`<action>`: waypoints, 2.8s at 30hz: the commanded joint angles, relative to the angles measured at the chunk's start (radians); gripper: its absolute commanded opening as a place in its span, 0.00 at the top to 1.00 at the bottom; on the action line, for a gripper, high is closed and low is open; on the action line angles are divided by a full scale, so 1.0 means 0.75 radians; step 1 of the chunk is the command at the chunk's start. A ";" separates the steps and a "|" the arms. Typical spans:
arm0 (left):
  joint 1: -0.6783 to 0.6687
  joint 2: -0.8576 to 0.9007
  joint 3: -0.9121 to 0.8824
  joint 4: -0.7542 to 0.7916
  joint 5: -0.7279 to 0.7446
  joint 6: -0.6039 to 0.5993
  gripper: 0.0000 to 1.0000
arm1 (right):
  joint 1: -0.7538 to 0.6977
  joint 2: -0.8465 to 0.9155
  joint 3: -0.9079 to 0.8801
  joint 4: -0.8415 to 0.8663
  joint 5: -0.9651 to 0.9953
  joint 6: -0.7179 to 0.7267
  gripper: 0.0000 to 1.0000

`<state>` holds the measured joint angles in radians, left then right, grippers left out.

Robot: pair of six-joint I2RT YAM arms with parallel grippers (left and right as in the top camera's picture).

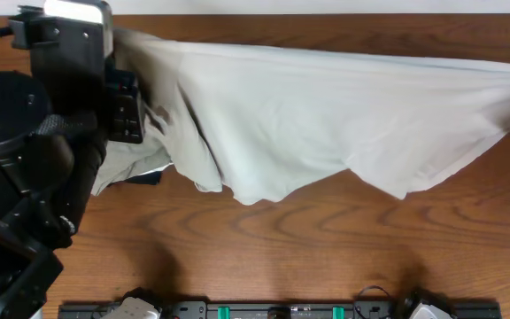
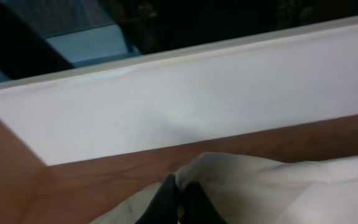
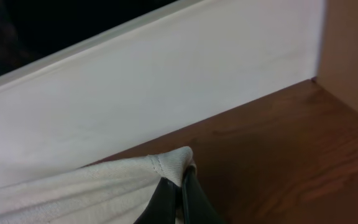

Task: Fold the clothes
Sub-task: 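Lift the shirt high with both grippers, stretching it left to right, then swing the shirt down and release it flat onto the table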

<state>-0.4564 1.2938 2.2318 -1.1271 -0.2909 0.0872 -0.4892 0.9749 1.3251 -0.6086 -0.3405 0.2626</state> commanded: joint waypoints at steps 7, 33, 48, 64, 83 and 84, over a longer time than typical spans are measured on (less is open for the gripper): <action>0.007 -0.015 0.026 -0.089 0.268 0.018 0.94 | -0.037 -0.012 0.074 -0.040 -0.362 -0.149 0.99; -0.343 -0.017 0.306 -0.162 0.006 0.014 0.94 | -0.037 -0.006 0.698 -0.798 0.325 -0.101 0.99; -0.150 0.635 0.306 0.157 -0.013 0.279 0.94 | -0.037 0.588 0.698 -0.467 -0.093 -0.132 0.99; -0.199 0.674 0.584 0.199 -0.013 0.524 0.93 | -0.318 0.697 0.914 -0.316 -0.341 -0.172 0.99; -0.199 0.777 0.505 -0.693 0.038 0.294 0.90 | -0.194 0.742 0.811 -1.131 -0.278 -0.651 0.84; -0.199 0.773 0.505 -0.696 0.038 0.294 0.90 | -0.194 0.741 0.811 -1.141 -0.276 -0.651 0.78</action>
<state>-0.6098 1.9083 2.5885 -1.6085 -0.2684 0.3302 -0.6426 1.5452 1.9285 -1.4528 -0.5537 -0.1886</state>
